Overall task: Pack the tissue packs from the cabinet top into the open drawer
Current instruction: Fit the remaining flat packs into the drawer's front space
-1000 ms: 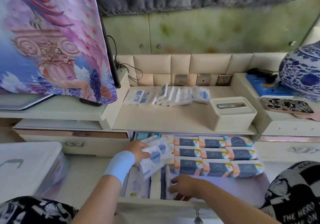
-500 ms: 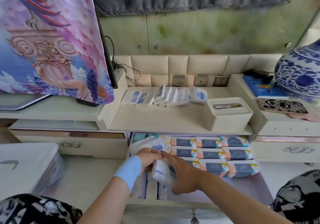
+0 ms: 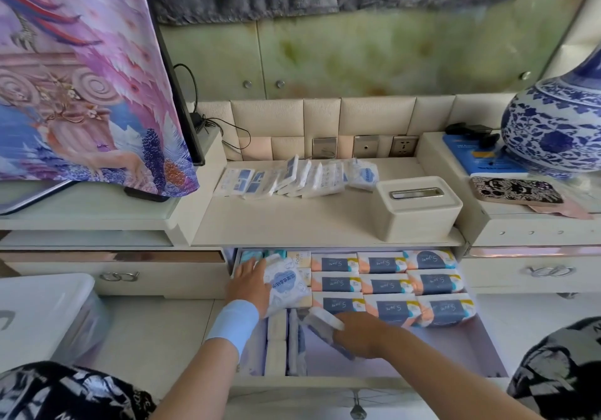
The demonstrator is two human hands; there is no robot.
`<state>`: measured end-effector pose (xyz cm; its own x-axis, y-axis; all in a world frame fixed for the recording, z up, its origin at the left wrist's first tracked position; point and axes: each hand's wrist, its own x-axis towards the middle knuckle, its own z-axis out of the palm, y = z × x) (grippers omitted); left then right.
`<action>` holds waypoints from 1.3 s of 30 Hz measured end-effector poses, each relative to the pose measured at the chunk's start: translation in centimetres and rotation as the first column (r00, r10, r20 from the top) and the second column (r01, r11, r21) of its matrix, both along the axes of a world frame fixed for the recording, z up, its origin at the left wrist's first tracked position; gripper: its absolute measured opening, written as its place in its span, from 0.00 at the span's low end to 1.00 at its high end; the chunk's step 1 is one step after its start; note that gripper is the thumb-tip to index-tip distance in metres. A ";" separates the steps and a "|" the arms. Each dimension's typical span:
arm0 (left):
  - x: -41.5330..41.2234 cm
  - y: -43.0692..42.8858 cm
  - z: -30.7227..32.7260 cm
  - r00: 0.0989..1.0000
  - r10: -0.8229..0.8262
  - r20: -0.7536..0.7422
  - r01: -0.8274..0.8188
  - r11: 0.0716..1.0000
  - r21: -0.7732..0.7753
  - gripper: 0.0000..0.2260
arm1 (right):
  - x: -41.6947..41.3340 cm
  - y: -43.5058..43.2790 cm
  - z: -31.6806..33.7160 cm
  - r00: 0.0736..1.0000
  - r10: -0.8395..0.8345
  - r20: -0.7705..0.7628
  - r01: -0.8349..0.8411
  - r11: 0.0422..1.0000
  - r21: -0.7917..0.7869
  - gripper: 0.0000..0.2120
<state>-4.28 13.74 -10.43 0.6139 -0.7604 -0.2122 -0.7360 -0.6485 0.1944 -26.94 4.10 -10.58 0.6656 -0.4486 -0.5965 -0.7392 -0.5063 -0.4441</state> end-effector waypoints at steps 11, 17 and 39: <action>0.9 1.2 -0.1 0.938 0.151 -0.311 -0.148 0.988 0.036 0.19 | 3.7 2.3 -2.8 0.931 -0.344 -0.121 0.364 0.855 0.369 0.16; 1.3 0.6 2.0 0.849 0.191 -0.492 -0.268 0.959 -0.090 0.07 | 4.9 2.7 -2.3 0.840 -0.506 -0.196 0.529 0.682 0.505 0.15; -6.7 -2.5 3.5 0.678 -0.205 -0.706 0.026 0.966 -0.256 0.18 | 1.4 -1.2 5.0 0.660 -0.727 0.191 0.506 0.617 0.603 0.19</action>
<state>-10.97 11.28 -6.97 0.2403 -0.8936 -0.3792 -0.3730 -0.4457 0.8138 -25.53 2.86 -5.62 0.5440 -0.5811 -0.6053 -0.4967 0.3584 -0.7905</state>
